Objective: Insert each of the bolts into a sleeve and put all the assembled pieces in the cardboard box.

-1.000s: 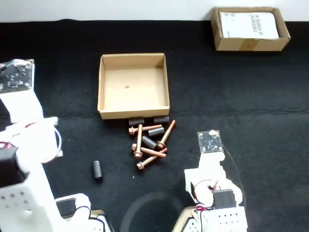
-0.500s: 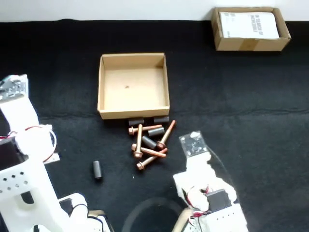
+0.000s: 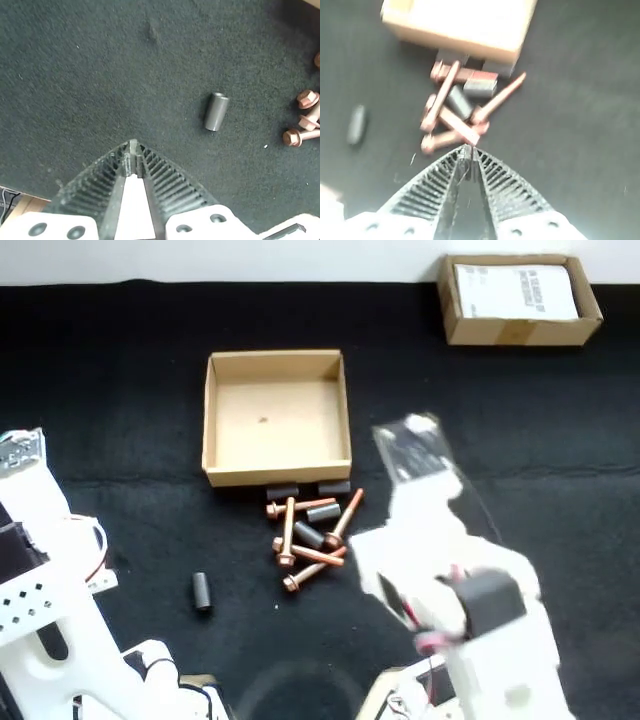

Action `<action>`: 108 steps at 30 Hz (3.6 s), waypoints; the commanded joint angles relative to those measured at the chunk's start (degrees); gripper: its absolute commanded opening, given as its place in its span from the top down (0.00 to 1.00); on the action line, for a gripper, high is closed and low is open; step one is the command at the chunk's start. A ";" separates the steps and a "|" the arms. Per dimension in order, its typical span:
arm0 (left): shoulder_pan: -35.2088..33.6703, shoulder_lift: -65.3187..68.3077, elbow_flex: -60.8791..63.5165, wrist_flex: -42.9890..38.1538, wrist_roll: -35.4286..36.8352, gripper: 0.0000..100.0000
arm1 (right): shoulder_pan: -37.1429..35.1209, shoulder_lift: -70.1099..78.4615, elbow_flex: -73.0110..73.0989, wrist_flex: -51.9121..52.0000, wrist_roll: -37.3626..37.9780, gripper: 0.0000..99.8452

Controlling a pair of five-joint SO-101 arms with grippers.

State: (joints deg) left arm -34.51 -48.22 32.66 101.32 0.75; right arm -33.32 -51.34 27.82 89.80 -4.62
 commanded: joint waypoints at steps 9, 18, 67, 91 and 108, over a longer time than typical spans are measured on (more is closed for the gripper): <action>-1.27 -0.13 0.22 0.26 0.44 0.99 | -25.27 39.78 -17.89 11.03 7.74 0.99; -13.58 0.13 0.31 -2.02 0.00 0.99 | -31.52 55.52 -18.33 -5.67 13.36 0.99; -44.70 0.13 23.78 -39.65 -11.34 0.99 | -33.36 73.54 -31.08 -25.54 -2.90 0.79; -44.09 0.13 35.21 -55.12 -13.71 0.99 | -34.07 96.13 -68.53 -4.09 -9.05 0.84; -46.46 -0.13 35.30 -66.73 -19.08 0.99 | -29.76 73.89 -64.22 11.38 29.80 0.84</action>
State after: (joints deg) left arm -80.84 -48.13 68.26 38.73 -17.89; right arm -63.56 31.56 -44.88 100.44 19.21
